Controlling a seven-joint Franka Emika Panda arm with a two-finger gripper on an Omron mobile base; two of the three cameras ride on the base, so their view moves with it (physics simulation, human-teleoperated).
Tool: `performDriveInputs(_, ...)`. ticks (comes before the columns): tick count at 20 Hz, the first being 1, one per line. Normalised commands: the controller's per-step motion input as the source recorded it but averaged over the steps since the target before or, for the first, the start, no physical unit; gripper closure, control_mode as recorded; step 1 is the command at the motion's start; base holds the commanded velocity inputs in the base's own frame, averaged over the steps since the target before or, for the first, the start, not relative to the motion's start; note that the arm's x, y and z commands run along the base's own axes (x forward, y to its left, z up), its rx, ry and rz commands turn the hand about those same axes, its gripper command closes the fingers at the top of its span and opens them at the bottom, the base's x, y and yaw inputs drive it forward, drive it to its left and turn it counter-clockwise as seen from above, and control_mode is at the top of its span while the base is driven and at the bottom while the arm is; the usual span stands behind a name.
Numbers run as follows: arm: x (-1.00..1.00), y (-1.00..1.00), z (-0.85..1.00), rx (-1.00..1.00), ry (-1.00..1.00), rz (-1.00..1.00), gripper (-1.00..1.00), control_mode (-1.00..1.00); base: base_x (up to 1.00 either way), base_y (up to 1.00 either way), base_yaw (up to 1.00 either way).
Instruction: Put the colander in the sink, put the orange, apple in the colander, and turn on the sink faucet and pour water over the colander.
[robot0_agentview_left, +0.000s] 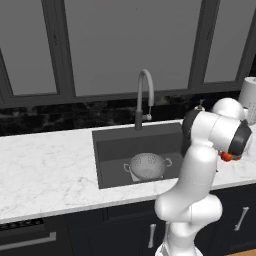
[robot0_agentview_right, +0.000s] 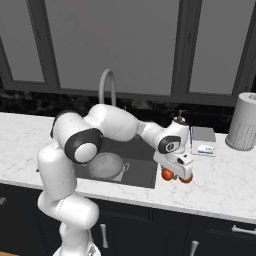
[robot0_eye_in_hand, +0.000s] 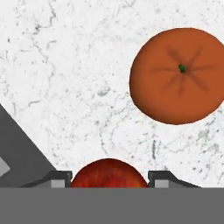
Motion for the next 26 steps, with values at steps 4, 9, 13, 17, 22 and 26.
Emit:
performDriveInputs(4, 0.07, 1.0, 0.59, 0.14, -0.13, 0.0, 1.0, -1.0, 0.0, 0.0, 0.0)
performDriveInputs(9, 0.07, 1.0, 0.22, 0.18, -0.1, 0.04, 1.0, -1.0, 0.0, 0.0, 0.0)
performDriveInputs(13, 0.04, 1.0, 0.0, 0.23, -0.11, 0.03, 1.0, -1.0, 0.0, 0.0, 0.0)
performDriveInputs(17, 0.28, 0.96, 0.0, 0.28, -0.15, 0.0, 1.0, -1.0, 0.0, 0.0, 0.0)
performDriveInputs(22, 0.46, 0.81, -0.1, 0.16, -0.04, 0.0, 1.0, -1.0, 0.0, 0.0, 0.0)
performDriveInputs(26, 0.39, 0.57, -0.15, 0.05, 0.0, 0.0, 1.0, -1.0, 0.0, 0.0, 0.0)
